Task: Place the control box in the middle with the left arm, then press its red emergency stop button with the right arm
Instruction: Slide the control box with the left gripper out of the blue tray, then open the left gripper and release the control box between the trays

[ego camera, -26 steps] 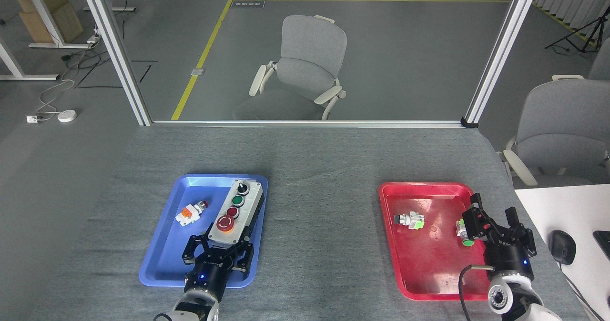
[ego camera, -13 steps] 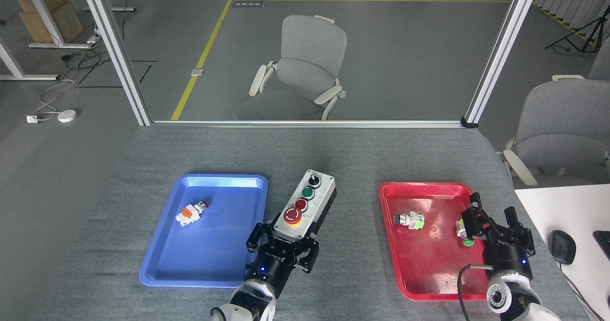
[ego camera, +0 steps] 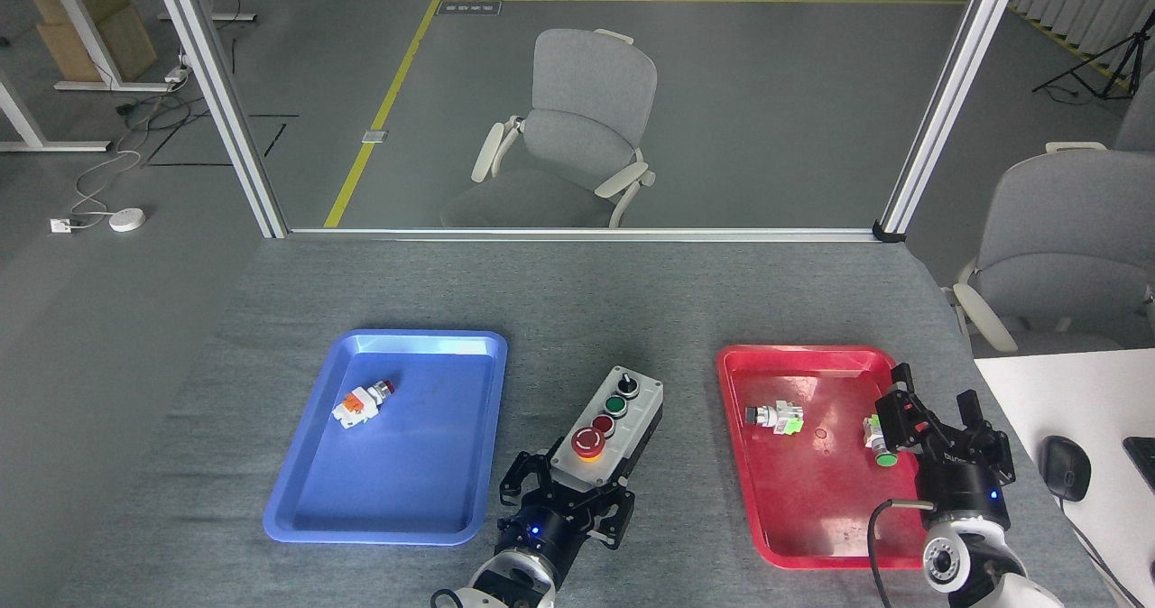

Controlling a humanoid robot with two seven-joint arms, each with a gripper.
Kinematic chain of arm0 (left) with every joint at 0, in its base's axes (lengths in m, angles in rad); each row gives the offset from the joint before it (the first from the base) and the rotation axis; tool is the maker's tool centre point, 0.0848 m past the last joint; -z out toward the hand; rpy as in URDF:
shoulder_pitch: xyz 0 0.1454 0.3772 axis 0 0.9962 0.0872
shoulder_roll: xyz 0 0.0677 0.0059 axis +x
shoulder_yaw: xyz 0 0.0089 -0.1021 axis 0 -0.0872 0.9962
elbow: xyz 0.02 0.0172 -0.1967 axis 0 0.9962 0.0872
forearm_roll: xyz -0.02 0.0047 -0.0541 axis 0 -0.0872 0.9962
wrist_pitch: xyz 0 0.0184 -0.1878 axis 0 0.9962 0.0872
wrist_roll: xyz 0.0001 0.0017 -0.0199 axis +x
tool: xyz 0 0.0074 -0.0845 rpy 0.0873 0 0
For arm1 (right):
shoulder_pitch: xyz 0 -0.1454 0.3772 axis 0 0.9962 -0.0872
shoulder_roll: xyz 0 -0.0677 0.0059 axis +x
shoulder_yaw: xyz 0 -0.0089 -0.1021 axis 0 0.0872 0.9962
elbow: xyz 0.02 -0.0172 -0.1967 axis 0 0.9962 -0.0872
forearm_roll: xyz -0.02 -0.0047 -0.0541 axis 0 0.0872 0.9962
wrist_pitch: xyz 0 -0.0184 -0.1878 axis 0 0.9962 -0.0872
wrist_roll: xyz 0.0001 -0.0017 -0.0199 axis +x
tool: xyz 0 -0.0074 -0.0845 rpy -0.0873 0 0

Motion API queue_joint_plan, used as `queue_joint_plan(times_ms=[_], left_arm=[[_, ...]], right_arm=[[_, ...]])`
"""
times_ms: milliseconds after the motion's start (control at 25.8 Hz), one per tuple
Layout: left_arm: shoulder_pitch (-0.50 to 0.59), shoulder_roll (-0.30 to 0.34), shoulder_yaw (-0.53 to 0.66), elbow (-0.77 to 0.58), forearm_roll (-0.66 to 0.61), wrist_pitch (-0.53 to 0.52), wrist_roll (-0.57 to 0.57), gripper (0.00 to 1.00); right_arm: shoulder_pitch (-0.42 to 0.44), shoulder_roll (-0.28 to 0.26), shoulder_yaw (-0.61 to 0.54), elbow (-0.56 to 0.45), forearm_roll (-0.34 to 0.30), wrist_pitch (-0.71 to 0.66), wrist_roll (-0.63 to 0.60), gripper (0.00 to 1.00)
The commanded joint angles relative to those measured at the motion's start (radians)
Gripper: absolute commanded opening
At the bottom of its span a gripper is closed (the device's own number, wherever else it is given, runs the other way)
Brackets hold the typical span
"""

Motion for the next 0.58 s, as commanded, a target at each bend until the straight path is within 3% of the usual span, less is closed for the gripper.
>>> queue_joint_plan(times_ms=[0,116,271,542], left_arm=[[0.0,0.0,-0.047,-0.014,0.04,0.107,-0.026,0.0],[0.0,0.0,-0.075,-0.049,0.098,0.265,-0.026,0.0],[0.0,0.0,-0.078,-0.07,0.143,0.372,-0.021,0.0],[0.0,-0.002,-0.196,-0.084,0.246,0.533,0.008,0.0]], right_arm=[[-0.001,-0.001,-0.002,0.0,0.0,0.0,0.001,0.99],[-0.001,-0.001,-0.006,0.0,0.0,0.0,0.001,0.99],[-0.002,-0.001,-0.006,0.0,0.0,-0.002,0.0,0.99],[-0.005,-0.006,0.0,0.0,0.002,-0.005,0.003,0.99]])
